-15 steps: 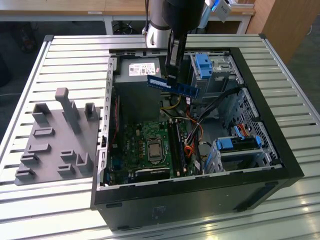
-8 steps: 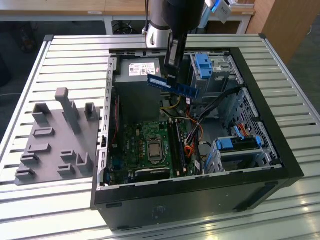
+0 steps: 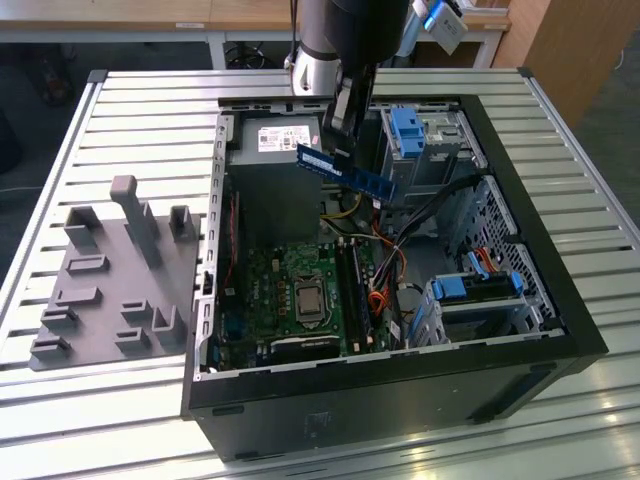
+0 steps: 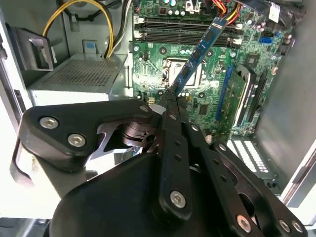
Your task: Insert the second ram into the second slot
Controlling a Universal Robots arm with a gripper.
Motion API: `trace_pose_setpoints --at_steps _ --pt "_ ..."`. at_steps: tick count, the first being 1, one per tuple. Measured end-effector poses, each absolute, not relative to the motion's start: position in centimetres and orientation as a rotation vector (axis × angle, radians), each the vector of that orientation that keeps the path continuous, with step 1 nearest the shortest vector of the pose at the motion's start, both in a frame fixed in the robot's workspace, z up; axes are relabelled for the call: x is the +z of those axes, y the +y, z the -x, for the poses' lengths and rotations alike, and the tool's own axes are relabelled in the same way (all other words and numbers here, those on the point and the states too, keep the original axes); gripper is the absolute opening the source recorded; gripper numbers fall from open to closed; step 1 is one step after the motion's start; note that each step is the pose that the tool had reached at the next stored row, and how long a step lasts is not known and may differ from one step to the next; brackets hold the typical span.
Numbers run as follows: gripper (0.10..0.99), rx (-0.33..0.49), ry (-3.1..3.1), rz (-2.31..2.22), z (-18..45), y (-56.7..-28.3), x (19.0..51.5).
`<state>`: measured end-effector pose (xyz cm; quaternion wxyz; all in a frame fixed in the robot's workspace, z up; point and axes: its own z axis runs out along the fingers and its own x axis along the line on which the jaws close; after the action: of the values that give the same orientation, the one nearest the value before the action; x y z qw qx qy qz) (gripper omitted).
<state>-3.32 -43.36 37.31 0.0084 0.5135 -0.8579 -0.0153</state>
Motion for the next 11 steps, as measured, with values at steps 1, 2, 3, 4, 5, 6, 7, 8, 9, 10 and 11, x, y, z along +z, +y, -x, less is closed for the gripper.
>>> trace_pose_setpoints --at_steps 1,2,3,4,5,6,7,8,9,10,11 --pt "0.114 -0.048 -2.69 -1.59 3.32 -43.36 37.31" --pt "0.114 -0.048 -2.699 -1.575 3.32 -43.36 37.3" --pt "0.114 -0.048 -2.708 -1.56 3.32 -43.36 37.3" --pt "0.114 -0.048 -2.716 -1.545 3.32 -43.36 37.29" --pt "0.114 -0.049 -2.725 -1.531 3.32 -43.36 37.29" --pt "0.114 -0.049 -2.734 -1.515 3.32 -43.36 37.28" --pt "0.114 -0.049 -2.742 -1.5 3.32 -43.36 37.28" --pt "0.114 -0.049 -2.75 -1.485 3.32 -43.36 37.28" --pt "0.114 -0.049 -2.758 -1.471 3.32 -43.36 37.27" --pt "0.114 -0.049 -2.766 -1.457 3.32 -43.36 37.27" --pt "0.114 -0.049 -2.773 -1.444 3.32 -43.36 37.27"
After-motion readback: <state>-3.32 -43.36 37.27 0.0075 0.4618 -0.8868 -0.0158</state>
